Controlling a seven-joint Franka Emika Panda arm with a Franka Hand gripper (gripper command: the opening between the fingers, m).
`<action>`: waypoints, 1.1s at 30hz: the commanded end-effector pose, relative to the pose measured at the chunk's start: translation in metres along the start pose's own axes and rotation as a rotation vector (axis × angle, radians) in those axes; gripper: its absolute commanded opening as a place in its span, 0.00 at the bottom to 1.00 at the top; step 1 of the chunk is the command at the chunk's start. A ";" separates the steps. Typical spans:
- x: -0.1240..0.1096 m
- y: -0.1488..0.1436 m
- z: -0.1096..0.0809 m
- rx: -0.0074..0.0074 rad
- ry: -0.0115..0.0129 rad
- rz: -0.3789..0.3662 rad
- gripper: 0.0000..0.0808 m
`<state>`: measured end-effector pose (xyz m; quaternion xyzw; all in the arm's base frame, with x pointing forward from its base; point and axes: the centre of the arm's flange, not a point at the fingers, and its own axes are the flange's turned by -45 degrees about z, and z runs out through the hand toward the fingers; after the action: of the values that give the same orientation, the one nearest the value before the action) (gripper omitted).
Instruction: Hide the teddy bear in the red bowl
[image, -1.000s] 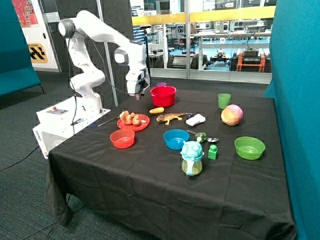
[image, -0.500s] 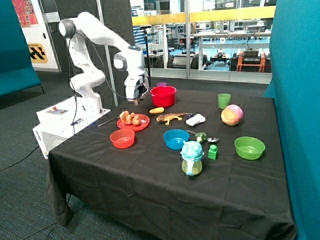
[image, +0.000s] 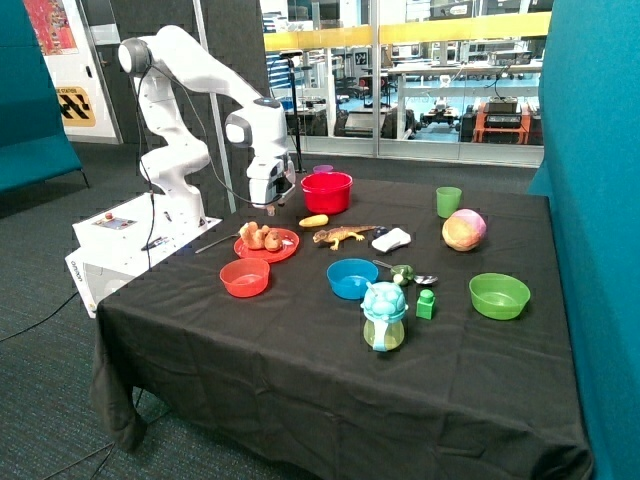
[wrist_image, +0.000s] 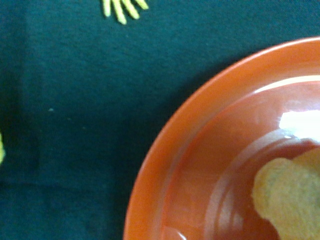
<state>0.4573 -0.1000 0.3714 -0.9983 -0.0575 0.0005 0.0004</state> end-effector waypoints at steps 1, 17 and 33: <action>-0.006 0.008 0.002 -0.0009 0.0010 0.005 0.99; -0.025 0.019 0.002 -0.0009 0.0010 -0.001 0.98; -0.038 0.038 0.017 -0.0009 0.0011 0.020 0.99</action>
<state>0.4283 -0.1319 0.3621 -0.9987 -0.0518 -0.0007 0.0002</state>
